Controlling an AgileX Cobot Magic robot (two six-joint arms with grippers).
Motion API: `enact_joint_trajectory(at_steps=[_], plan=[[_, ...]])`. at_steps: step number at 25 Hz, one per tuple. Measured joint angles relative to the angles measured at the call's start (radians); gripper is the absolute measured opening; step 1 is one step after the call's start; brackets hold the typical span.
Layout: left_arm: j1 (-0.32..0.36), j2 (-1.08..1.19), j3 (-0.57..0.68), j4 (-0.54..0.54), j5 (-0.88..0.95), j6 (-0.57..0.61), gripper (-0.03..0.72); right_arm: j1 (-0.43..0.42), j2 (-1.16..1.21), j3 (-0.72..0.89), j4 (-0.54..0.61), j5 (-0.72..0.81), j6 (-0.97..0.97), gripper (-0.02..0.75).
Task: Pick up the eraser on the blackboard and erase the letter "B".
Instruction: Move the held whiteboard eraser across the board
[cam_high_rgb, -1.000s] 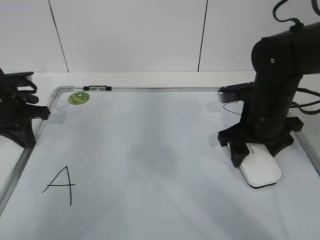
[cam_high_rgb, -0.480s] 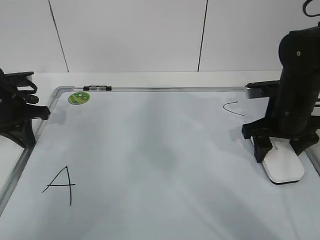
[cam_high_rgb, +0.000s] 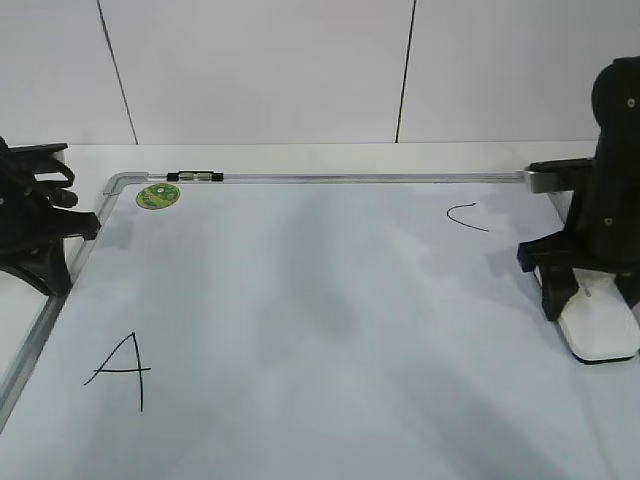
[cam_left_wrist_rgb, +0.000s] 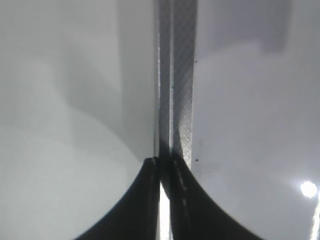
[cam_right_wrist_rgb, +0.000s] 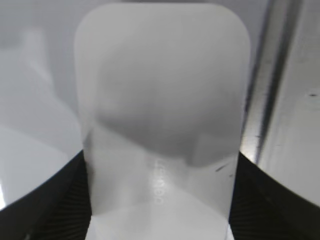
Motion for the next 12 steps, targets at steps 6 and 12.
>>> enact_joint_trajectory(at_steps=[6, 12], plan=[[0.000, 0.000, 0.000, 0.000, 0.000, 0.000, 0.016, -0.052, -0.002, 0.000, 0.035, -0.006, -0.055, 0.540], [0.000, 0.000, 0.000, 0.000, 0.000, 0.000, 0.016, -0.060, 0.000, -0.040, 0.035, 0.005, -0.095, 0.540]])
